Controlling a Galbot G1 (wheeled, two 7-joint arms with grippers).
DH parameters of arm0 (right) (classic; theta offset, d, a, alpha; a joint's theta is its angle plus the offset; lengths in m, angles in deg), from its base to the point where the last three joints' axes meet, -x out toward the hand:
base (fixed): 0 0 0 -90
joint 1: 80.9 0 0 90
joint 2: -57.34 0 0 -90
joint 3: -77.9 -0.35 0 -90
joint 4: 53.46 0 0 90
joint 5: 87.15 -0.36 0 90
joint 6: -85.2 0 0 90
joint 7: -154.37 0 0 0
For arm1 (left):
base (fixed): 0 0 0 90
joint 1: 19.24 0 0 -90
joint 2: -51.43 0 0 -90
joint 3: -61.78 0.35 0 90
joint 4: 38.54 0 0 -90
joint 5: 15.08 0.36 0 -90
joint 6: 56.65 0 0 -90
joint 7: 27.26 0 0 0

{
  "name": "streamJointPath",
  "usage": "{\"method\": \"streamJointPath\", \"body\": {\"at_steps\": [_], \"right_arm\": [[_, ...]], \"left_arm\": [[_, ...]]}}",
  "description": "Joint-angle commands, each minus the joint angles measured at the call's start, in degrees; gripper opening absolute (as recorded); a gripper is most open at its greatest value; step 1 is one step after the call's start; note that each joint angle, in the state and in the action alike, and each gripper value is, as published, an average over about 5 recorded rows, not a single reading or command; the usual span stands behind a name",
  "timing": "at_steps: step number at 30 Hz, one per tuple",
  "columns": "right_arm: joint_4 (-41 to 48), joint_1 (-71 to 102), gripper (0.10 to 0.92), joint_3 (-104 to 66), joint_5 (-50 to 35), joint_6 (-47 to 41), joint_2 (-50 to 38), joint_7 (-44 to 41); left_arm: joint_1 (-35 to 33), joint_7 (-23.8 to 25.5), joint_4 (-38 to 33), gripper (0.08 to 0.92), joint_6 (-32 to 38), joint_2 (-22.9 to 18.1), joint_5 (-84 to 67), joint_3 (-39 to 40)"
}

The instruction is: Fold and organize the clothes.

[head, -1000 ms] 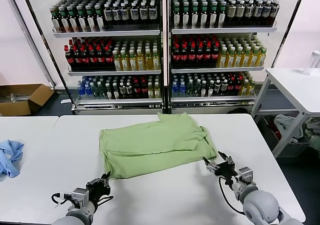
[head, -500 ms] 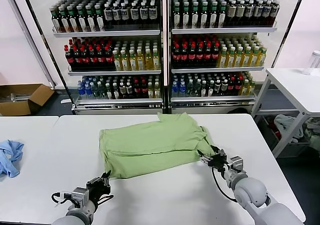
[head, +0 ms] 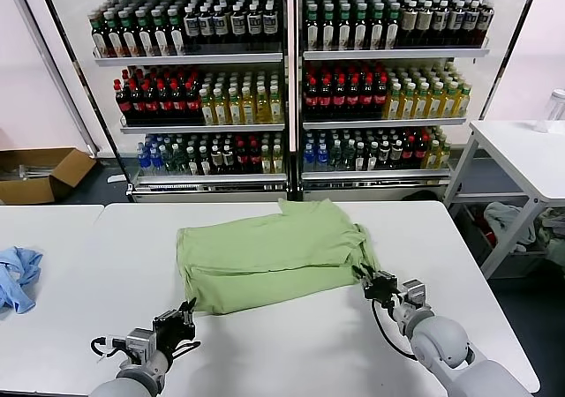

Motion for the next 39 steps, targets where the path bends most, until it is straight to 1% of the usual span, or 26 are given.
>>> {"method": "streamJointPath", "body": {"at_steps": [1,5,9,16,22,26,31,39], "right_arm": [[-2.4,2.6,0.129,-0.8,0.2,-0.1,-0.9,0.0],[-6.4,5.5,0.119,-2.1,0.1,-0.5,-3.1,1.0],[-12.4,8.6,0.119,-3.7,-0.7,-1.8,-5.9,3.0],[-23.4,16.5,0.119,-6.9,-2.3,-5.4,-9.3,7.1],[-30.3,26.4,0.119,-8.8,0.1,-7.7,-10.0,9.5],[-32.5,31.9,0.119,-8.9,3.8,-6.8,-9.5,10.1],[-32.7,34.8,0.119,-8.7,7.0,-5.3,-9.0,10.6],[-33.2,40.4,0.119,-9.4,10.0,-3.2,-9.0,11.4]], "left_arm": [[0.7,0.4,0.7,0.082,0.5,0.4,0.0,-0.2],[-0.1,0.4,0.6,0.082,0.8,1.3,0.1,-0.6],[-1.8,-0.2,-1.3,0.082,0.3,2.6,0.0,-1.2],[-6.2,-5.2,-5.8,0.082,-2.8,4.2,2.0,-3.0],[-11.7,-8.0,-7.7,0.082,-3.5,4.5,5.1,-4.2],[-16.1,-11.2,-9.0,0.082,-3.2,3.8,7.1,-4.5],[-21.6,-15.0,-10.1,0.082,-1.6,2.6,9.4,-4.0],[-27.5,-19.9,-10.4,0.082,0.4,1.5,9.9,-5.1]]}}
